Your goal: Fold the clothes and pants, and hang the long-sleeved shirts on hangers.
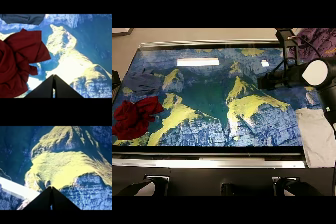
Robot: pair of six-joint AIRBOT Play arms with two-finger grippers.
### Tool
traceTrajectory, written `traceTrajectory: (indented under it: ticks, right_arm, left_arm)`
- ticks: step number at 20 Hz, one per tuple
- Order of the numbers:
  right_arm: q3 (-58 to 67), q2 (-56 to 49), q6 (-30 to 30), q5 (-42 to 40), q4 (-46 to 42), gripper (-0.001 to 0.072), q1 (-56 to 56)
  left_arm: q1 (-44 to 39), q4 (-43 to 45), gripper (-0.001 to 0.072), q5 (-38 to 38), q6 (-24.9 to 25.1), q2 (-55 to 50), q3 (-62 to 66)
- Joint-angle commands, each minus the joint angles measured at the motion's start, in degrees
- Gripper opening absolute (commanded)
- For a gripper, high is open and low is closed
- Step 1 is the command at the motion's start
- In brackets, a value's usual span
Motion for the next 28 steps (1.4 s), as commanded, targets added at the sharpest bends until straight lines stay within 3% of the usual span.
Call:
traceTrajectory:
  ticks: [1,19,22,28]
  right_arm:
    - [0.1,0.0,0.0,0.0,0.0,0.0025,0.0]
    - [0.1,0.0,0.0,0.0,0.0,0.0025,0.0]
    - [0.1,0.0,0.0,0.0,0.0,0.0025,0.0]
    - [0.1,0.0,0.0,0.0,0.0,0.0025,0.0]
  left_arm:
    - [0.0,0.0,0.0017,0.0,0.0,0.0,0.0]
    - [0.0,0.0,0.0017,0.0,0.2,0.0,0.0]
    - [0.1,0.0,0.0016,2.0,12.6,0.0,0.0]
    - [0.0,0.0,0.0017,2.0,12.7,0.0,0.0]
